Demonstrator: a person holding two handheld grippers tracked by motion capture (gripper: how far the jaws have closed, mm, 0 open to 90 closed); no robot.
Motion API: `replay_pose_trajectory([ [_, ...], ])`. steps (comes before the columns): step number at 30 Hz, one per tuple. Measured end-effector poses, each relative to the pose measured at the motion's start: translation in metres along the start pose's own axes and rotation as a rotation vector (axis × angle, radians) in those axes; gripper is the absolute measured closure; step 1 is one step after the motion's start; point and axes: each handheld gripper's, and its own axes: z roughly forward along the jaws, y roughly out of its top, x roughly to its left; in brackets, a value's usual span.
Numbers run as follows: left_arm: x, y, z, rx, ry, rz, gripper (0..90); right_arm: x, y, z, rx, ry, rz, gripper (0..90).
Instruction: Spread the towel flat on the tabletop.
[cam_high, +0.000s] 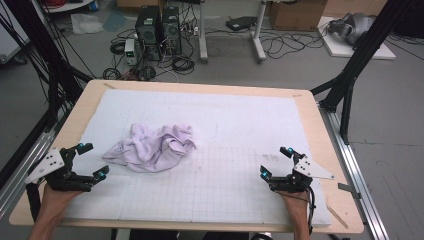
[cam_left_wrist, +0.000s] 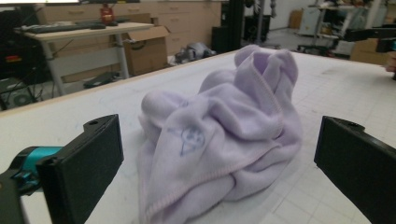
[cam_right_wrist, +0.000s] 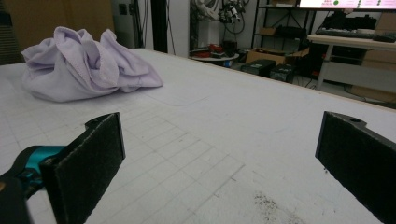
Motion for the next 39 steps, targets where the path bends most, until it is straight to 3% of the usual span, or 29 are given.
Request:
replay_pose_trajectory([
  [1,0.000,0.000,0.000,0.000,0.000,0.000,1.7,0.000,0.000,0.000,0.000,-0.001,-0.002,0.4],
  [2,0.004,0.015,0.007,0.045,-0.030,0.022,1.7,0.000,0.000,0.000,0.000,0.000,-0.002,0.4],
  [4,0.005,0.022,0.011,0.069,-0.045,0.032,1.7,0.000,0.000,0.000,-0.001,0.000,-0.001,0.4],
  [6,0.008,0.042,0.028,0.148,-0.087,0.075,1.7,0.000,0.000,0.000,0.000,-0.002,-0.001,0.4],
  [7,0.008,0.042,0.028,0.148,-0.087,0.075,1.7,0.000,0.000,0.000,0.000,-0.001,0.000,0.4],
  [9,0.009,0.052,0.040,0.213,-0.114,0.104,1.7,-0.001,0.000,0.000,-0.004,-0.005,-0.005,0.4],
  [10,0.010,0.056,0.049,0.253,-0.151,0.108,1.7,0.000,0.000,0.000,-0.003,-0.004,0.002,0.4],
  [11,0.011,0.062,0.063,0.325,-0.194,0.120,1.7,0.000,0.000,0.000,-0.003,-0.005,0.001,0.5],
  [12,0.011,0.062,0.063,0.325,-0.194,0.120,1.7,0.000,0.000,0.000,0.000,-0.004,0.002,0.4],
  [13,0.011,0.064,0.071,0.361,-0.215,0.132,1.7,0.000,0.000,0.000,0.001,-0.005,-0.001,0.4],
  [14,0.011,0.064,0.085,0.428,-0.231,0.162,1.7,0.001,0.000,0.000,0.004,-0.005,0.000,0.4],
  [15,0.011,0.064,0.085,0.428,-0.231,0.162,1.7,0.001,0.000,0.000,0.003,-0.004,0.001,0.4],
  [17,0.013,0.064,0.102,0.515,-0.242,0.194,1.7,0.001,0.000,0.000,0.003,-0.003,0.001,0.4],
  [20,0.013,0.062,0.111,0.540,-0.260,0.185,1.7,0.001,0.000,0.000,0.003,-0.002,0.001,0.4],
  [21,0.013,0.062,0.117,0.581,-0.266,0.205,1.7,0.001,0.000,0.000,0.001,-0.002,-0.006,0.4],
  [24,0.013,0.061,0.124,0.603,-0.274,0.208,1.7,0.001,0.000,0.001,0.003,-0.001,-0.014,0.4],
  [26,0.014,0.057,0.136,0.668,-0.279,0.219,1.7,0.001,0.000,0.000,0.007,0.002,-0.009,0.4],
  [35,0.017,0.039,0.161,0.778,-0.294,0.205,1.7,0.001,0.000,0.001,0.007,0.001,-0.009,0.5],
  [39,0.016,0.034,0.167,0.799,-0.298,0.194,2.8,0.001,0.000,0.001,0.004,-0.002,-0.014,0.4],
])
